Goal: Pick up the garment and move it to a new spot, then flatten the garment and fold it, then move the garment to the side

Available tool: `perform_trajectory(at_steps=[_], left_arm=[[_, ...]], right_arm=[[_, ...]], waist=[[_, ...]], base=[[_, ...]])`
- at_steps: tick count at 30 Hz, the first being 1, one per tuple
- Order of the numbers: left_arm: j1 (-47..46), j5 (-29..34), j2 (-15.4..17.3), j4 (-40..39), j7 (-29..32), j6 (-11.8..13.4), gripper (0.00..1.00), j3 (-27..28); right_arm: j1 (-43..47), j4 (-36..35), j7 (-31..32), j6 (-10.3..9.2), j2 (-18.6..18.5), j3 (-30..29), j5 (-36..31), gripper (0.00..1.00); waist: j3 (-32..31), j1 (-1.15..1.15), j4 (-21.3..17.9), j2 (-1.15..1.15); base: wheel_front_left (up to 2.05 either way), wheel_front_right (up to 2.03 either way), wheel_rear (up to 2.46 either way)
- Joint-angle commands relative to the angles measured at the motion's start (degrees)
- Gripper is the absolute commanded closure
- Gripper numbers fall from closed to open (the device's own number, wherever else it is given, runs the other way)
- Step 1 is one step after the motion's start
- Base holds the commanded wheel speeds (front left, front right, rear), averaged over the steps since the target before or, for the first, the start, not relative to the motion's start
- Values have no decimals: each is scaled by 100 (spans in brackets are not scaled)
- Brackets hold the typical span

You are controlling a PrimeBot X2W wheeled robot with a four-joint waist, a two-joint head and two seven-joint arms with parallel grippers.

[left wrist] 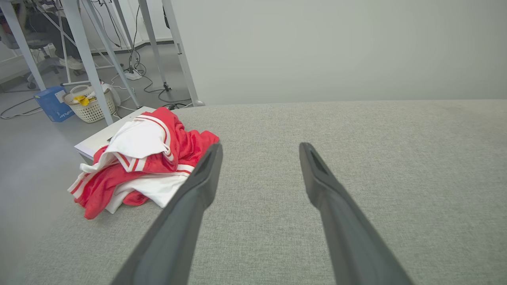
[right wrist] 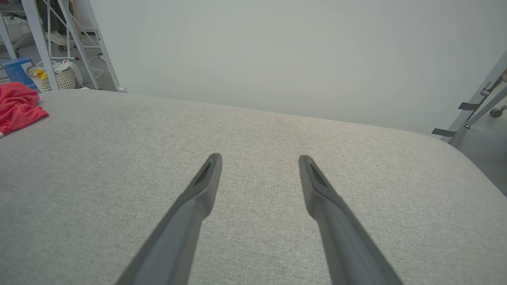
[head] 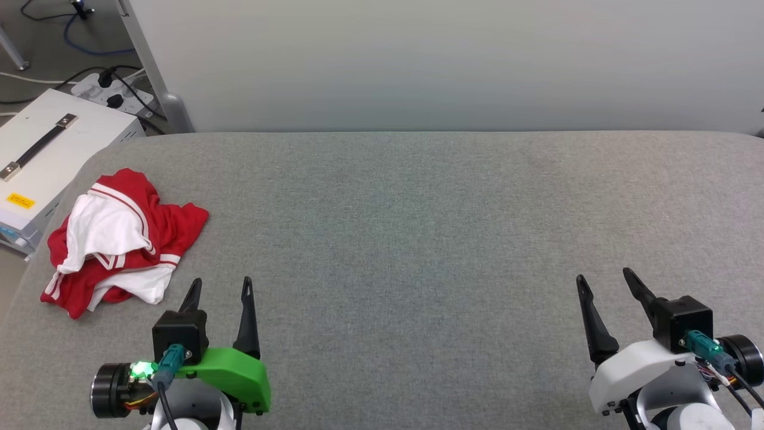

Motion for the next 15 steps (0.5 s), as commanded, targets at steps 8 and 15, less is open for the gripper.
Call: perform_trajectory(at_steps=[8,15], left_arm=[[-21,-94,-5,87,-135,22,0,-32],[-31,-169,-7,130,-219,22,0,-50]], right_arm=[[-43,50,-150,-1,-3,-73,139,0],[-68,39,-233,-1,-3,-104,269,0]], waist=[[8,0,-5,8],[13,0,-10,11]], base=[[0,0,0],[0,0,0]])
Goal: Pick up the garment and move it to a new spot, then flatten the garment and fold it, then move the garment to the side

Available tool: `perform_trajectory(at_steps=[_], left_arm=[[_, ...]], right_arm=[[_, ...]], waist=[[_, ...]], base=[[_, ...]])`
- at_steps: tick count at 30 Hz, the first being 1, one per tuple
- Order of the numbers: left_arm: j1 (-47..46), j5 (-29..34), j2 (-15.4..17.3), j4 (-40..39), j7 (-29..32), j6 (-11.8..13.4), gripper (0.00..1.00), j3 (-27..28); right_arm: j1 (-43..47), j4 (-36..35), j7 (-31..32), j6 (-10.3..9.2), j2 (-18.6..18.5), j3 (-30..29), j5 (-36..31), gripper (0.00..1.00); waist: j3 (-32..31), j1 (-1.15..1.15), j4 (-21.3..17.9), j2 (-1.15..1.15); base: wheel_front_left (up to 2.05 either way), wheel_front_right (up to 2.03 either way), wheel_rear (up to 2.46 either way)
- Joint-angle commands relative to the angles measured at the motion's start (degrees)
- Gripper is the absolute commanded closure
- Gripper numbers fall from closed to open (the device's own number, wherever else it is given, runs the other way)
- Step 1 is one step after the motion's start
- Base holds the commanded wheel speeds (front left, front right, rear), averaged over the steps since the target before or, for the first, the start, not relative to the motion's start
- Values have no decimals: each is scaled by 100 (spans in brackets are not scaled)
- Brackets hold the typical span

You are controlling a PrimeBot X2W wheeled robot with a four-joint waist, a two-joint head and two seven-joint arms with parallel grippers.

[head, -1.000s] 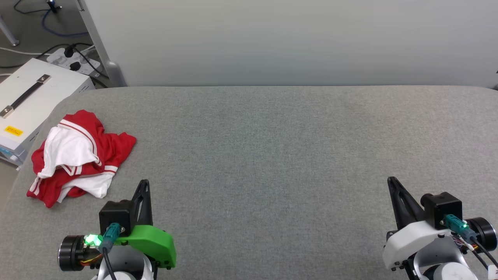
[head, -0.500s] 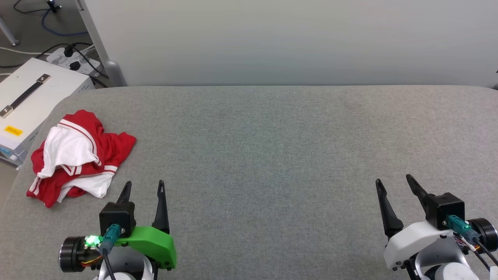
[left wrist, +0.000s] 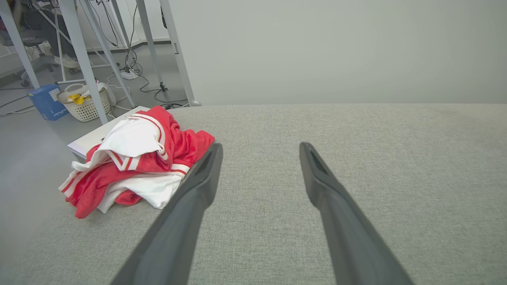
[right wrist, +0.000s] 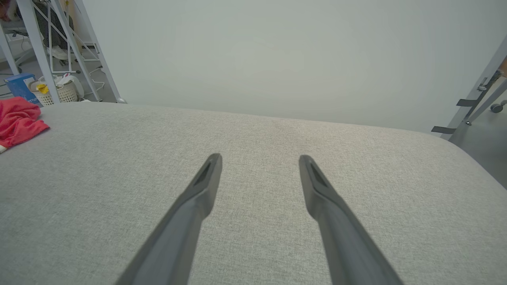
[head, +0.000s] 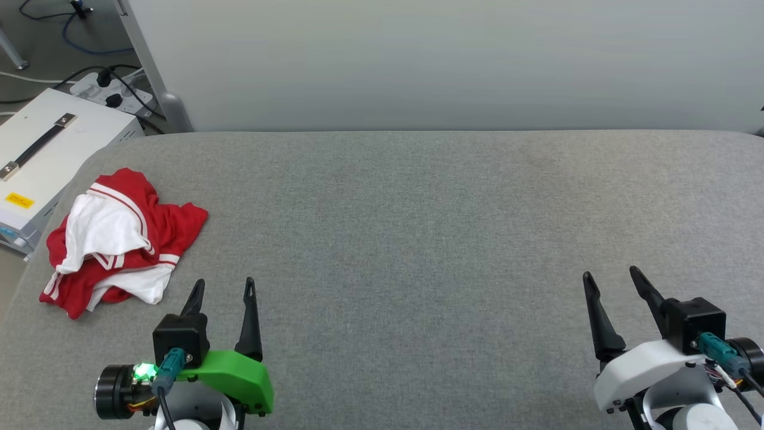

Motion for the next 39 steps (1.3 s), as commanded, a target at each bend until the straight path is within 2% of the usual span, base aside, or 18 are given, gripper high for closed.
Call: perform_trajectory(at_steps=[1,29,39], left_arm=[[-32,-52,-7,34,-63,20,0,-13],[-31,-241,-14,-44,-407,31,0,-51],[-24,-287,-16,146,-525,-1,0,-123]], right_arm=[[-73,-8,-69,-1,-5,-47,108,0],[-115,-224,-409,-2,-6,-23,306,0],[-108,-125,-525,-3,-7,-24,277,0]], waist=[[1,0,0,12],[10,0,26,26],[3,0,24,30]], base=[[0,0,0],[0,0,0],[0,0,0]])
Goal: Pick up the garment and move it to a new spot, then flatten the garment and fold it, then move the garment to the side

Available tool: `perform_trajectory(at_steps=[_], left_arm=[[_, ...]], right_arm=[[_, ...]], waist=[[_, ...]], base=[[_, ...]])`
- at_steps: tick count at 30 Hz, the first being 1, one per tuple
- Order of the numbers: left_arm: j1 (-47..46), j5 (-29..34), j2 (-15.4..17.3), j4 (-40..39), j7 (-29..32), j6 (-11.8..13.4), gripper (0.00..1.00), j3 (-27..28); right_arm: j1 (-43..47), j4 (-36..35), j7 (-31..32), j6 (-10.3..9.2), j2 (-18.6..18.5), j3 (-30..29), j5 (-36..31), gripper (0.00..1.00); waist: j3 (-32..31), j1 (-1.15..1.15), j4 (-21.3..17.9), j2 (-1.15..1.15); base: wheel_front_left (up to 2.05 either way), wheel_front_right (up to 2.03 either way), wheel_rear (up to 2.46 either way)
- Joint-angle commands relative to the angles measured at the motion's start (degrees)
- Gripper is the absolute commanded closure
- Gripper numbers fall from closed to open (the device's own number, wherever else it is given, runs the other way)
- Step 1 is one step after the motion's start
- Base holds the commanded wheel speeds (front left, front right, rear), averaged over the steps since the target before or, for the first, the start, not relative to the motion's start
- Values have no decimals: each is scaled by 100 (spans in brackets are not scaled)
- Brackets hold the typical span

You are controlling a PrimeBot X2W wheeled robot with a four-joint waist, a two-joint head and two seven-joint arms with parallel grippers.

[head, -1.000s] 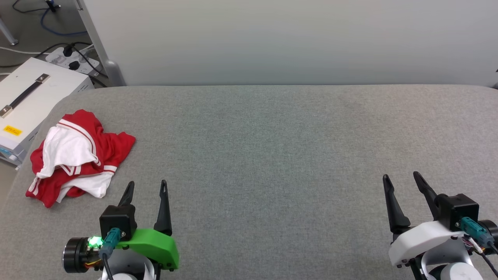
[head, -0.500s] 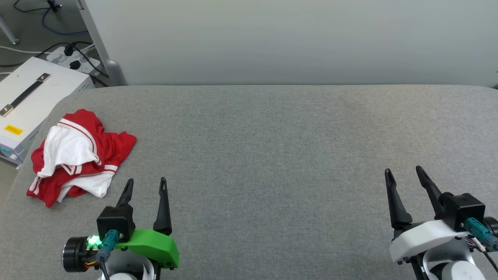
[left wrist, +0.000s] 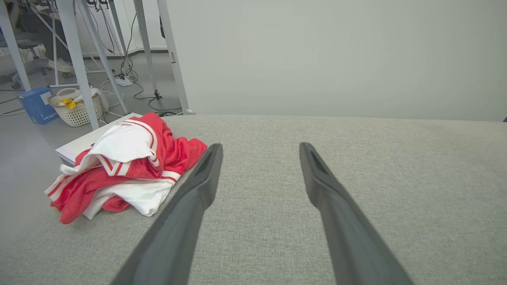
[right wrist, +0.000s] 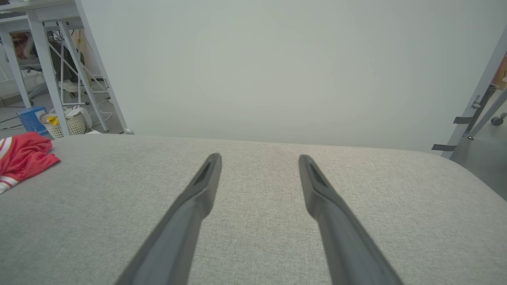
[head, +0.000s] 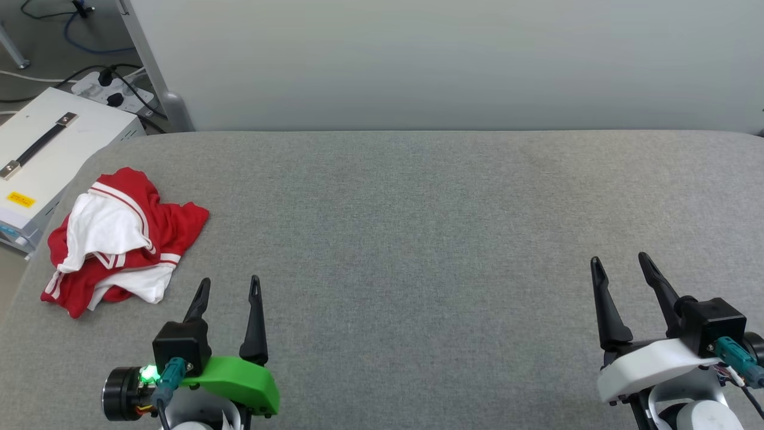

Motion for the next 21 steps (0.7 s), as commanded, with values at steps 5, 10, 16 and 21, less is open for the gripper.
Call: perform_trajectory(at_steps=[5,10,16,21], left_arm=[[-28,-40,-16,98,-101,-20,0,-36],[-43,-66,-18,185,-162,-20,0,-57],[-56,-102,-19,344,-233,-38,0,-90],[-61,-137,-20,387,-293,-31,0,-123]], right_arm=[[-93,115,-123,-3,-7,27,-28,0],[-110,197,-183,-3,-7,9,-5,0],[-132,239,-253,-3,-8,32,-35,0],[-129,267,-313,-4,-8,12,-25,0]], waist=[[6,0,-4,32],[22,0,0,35],[21,0,1,38],[10,0,19,40]], base=[[0,0,0],[0,0,0],[0,0,0],[0,0,0]])
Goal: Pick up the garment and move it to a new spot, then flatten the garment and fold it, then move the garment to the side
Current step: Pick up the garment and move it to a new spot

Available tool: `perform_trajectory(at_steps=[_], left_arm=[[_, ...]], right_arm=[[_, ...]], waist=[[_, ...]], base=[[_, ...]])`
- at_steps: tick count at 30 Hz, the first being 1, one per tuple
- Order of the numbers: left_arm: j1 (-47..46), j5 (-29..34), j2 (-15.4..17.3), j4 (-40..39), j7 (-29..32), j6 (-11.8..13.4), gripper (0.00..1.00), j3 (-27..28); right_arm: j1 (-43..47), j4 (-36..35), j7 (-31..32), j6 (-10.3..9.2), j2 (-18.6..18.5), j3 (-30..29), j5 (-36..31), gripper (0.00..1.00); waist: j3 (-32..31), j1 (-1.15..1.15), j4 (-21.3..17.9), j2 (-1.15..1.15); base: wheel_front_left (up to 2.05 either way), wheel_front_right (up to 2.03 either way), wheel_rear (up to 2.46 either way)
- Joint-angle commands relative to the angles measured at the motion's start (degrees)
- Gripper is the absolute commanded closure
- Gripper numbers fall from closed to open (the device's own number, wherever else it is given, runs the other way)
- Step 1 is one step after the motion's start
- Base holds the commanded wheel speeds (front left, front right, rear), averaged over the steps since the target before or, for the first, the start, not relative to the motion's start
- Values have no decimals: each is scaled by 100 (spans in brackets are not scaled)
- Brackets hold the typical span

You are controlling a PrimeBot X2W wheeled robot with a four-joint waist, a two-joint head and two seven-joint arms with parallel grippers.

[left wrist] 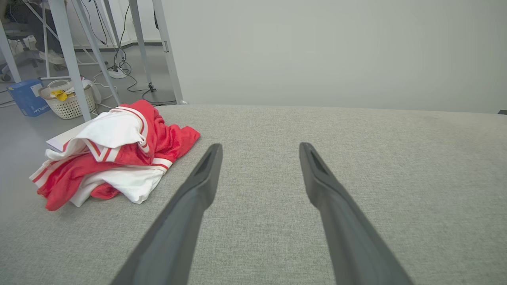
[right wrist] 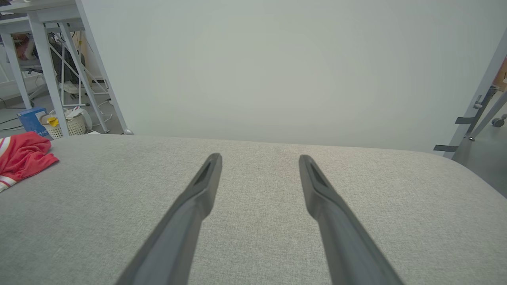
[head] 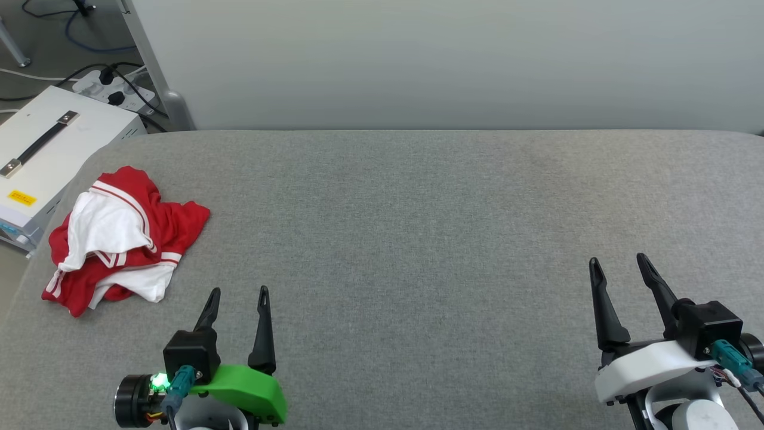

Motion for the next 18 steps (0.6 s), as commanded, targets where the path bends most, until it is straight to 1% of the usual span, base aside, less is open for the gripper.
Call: perform_trajectory(at_steps=[1,11,18], left_arm=[[-62,-52,-20,25,-55,-23,0,-14],[-77,-119,-23,69,-173,-4,0,-61],[-120,-142,-25,107,-258,65,0,-32]], right_arm=[[-68,25,-69,-4,-8,-9,7,0],[-78,74,-186,-4,-9,-2,67,0],[-109,87,-269,-4,-9,108,124,0]], waist=[[-4,0,9,41],[19,0,82,46],[95,0,250,49]], base=[[0,0,0],[0,0,0],[0,0,0]])
